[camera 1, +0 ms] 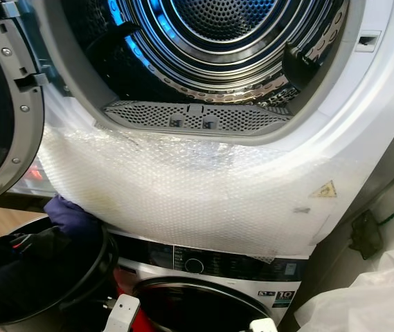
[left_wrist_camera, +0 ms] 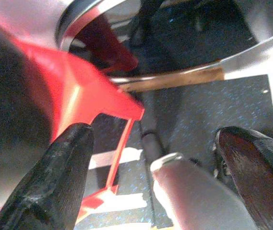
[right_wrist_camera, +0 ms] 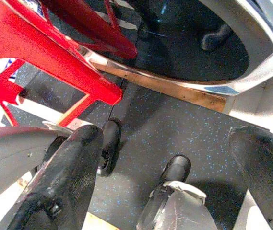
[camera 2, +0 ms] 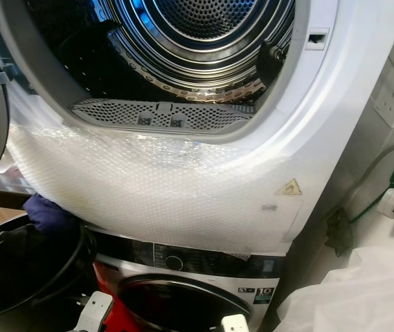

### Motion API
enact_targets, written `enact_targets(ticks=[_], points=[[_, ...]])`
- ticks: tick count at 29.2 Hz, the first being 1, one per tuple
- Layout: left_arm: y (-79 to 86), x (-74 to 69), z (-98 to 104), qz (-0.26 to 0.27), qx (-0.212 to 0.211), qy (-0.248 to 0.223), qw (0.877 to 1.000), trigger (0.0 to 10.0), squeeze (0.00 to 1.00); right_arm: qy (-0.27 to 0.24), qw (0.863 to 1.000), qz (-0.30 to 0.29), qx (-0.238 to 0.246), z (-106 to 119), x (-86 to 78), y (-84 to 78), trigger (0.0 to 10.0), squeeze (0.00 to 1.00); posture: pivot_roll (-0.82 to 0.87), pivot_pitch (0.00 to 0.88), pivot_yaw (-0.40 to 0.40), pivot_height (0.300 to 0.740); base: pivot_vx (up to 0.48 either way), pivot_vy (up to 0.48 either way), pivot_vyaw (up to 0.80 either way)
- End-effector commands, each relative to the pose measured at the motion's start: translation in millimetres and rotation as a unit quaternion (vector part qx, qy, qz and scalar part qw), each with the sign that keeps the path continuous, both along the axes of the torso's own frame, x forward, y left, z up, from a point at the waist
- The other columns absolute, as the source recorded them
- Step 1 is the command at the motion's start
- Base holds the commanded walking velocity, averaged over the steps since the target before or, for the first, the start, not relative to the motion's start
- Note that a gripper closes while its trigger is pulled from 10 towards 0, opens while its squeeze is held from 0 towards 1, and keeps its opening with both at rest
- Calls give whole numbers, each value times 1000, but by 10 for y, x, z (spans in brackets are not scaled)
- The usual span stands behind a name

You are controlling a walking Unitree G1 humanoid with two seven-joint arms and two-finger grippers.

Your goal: Clothes washing

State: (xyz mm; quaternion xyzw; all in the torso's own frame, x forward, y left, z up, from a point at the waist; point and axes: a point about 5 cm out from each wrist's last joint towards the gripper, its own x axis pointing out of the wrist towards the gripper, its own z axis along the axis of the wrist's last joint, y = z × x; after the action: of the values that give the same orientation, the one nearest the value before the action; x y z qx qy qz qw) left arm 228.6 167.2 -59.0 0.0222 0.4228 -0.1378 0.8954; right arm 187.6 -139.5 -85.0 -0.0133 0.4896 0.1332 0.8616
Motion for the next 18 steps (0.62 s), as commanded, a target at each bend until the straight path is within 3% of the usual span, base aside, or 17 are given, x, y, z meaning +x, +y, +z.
enact_targets(ticks=[1, 5, 8, 13, 18], points=[[-27, -10, -5, -14, -11, 7, 1000, 10000, 0, 4, 1000, 10, -6, -7, -11, 13, 10000, 0, 77, 0, 49, 740, 0, 0, 0], [-206, 43, 41, -56, -59, 5, 997, 10000, 0, 2, 999, 0, -45, -10, -8, -105, 10000, 0, 70, 0, 39, 740, 0, 0, 0], [-408, 40, 59, -124, -80, 11, 989, 10000, 0, -9, 995, -22, -94, 13, 28, -301, 10000, 0, 67, 0, -1, 740, 0, 0, 0], [-522, 37, 60, -113, -101, 11, 988, 10000, 0, -15, 988, -71, -134, 46, 46, -539, 10000, 0, 62, 0, -8, 740, 0, 0, 0], [-527, 45, 70, -110, -106, 3, 988, 10000, 0, -14, 987, -89, -132, 29, 5, -558, 10000, 0, 59, 0, -4, 740, 0, 0, 0]])
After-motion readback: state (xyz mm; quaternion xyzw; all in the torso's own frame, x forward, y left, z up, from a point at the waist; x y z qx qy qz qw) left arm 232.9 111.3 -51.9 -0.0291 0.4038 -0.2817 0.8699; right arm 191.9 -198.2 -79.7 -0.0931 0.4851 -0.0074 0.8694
